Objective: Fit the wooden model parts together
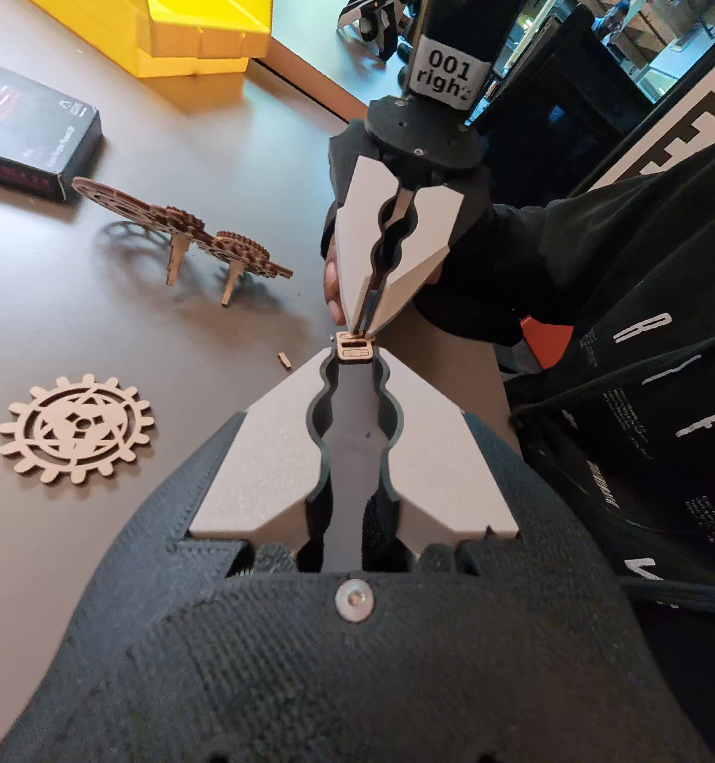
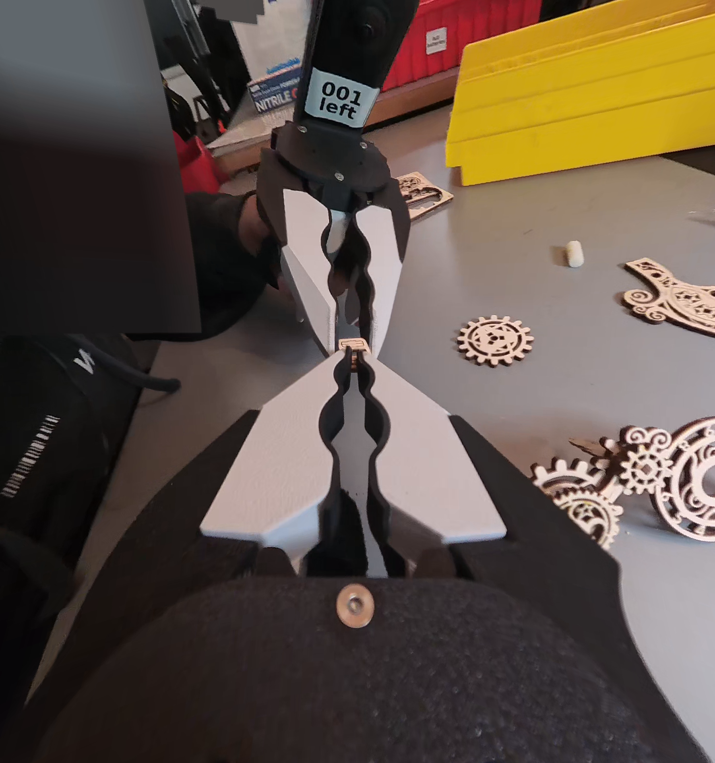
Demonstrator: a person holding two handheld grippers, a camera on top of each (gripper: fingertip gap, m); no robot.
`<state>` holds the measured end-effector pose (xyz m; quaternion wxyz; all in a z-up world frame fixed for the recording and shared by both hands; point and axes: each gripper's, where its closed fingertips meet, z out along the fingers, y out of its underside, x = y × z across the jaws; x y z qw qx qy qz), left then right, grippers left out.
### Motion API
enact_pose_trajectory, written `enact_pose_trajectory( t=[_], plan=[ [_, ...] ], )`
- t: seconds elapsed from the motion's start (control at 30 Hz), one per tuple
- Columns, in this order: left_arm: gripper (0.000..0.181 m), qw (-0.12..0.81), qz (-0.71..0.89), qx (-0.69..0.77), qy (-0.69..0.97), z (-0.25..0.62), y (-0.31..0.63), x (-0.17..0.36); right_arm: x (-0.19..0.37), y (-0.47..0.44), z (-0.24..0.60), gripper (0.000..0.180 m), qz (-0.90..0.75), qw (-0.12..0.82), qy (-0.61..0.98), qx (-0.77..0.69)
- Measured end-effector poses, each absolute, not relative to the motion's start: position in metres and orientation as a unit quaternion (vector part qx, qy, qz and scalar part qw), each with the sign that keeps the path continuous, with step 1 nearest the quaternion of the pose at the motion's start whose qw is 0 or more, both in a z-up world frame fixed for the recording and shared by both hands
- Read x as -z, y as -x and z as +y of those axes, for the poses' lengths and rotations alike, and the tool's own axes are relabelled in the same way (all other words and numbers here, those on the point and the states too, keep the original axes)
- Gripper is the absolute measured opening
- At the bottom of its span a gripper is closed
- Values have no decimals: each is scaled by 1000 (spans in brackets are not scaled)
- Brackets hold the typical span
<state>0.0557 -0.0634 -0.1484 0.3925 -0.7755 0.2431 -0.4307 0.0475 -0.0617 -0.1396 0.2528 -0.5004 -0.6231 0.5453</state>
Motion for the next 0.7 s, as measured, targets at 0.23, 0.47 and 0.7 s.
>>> enact_pose_trajectory(
  t=[0.23, 0.47, 0.7],
  plan=[
    [15, 378, 285, 435, 766, -77, -72, 148, 153, -47, -20, 0, -611, 326, 559, -456],
    [15, 379, 265, 448, 765, -74, -66, 145, 127, -51, -47, 3, -611, 305, 514, -519],
    [15, 383, 267, 441, 766, -73, -65, 144, 135, -58, -69, 18, -632, 221, 496, -553]
  ],
)
